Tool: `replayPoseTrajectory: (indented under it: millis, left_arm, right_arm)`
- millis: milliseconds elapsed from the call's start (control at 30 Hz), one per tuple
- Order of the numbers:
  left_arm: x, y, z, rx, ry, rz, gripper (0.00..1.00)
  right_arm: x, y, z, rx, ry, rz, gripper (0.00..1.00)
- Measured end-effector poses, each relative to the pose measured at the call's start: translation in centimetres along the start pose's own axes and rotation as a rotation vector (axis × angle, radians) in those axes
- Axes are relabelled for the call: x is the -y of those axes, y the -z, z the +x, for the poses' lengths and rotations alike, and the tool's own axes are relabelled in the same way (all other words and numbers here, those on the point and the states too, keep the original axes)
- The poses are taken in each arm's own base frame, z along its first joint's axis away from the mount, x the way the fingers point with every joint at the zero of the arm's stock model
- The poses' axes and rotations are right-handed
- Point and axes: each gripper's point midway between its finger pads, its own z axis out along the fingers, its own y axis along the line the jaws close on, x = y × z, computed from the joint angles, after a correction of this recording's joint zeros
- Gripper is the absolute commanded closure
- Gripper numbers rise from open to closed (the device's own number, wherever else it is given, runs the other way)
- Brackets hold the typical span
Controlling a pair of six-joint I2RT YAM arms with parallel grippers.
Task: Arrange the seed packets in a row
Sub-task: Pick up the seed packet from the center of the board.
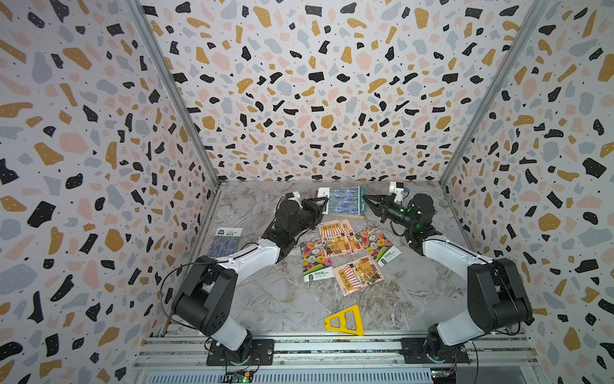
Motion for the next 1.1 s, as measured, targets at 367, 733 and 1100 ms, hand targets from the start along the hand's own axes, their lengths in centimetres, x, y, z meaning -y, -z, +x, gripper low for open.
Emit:
replayPoseTrajectory:
  millis: [367, 733, 1100]
  left_arm:
    - [-0.7, 0.9, -0.4, 0.034, -0.141, -0.044, 1.0]
    - [-0.9, 4.4, 0.8, -0.105, -0.595, -0.219, 1.0]
    - [3.1, 4.8, 1.0, -0.447, -0.845, -0.161, 1.0]
  right_arm:
    - [4.2, -0.1, -0.3, -0.002, 0.128, 0.136, 0.41]
    - [6.6, -1.3, -3.4, -0.122, 0.578, 0.303, 0.13]
    - [3.6, -4.2, 1.8, -0.356, 0.841, 0.085, 0.12]
